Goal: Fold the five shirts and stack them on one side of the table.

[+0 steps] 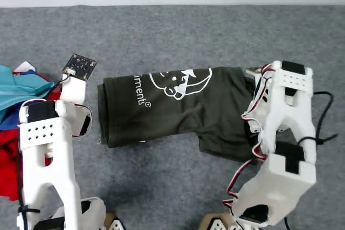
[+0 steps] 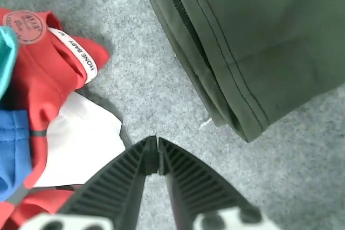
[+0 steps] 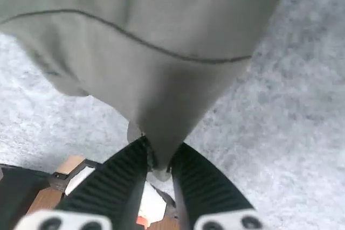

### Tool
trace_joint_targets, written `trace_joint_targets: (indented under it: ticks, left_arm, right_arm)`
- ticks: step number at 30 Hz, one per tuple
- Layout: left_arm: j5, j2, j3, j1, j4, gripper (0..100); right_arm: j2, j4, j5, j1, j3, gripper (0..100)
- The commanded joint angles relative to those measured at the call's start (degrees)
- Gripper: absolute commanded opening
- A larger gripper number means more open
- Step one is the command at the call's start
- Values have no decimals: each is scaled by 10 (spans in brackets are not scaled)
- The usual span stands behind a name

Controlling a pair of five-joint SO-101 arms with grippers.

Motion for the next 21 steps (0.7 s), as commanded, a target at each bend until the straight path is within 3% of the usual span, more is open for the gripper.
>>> trace_joint_targets:
  ticks: [1,4,11,17,21]
  left_arm:
    - [-4,-15,-7,0,-6,6]
    - [-4,-15,-4,0,-6,6]
    - [-4,-15,-3,0,-6,6]
    - [-4,-15,-4,-1,-6,6]
    - [-4,-15,-3,0,-9,6]
  right_arm:
    - [29,-22,7,10,-33,101]
    - [45,-25,4,9,-43,175]
    - [7,53,4,11,-120,180]
    - [-47,50,7,22,-68,68]
    - [-22,-8,7,13,-40,38]
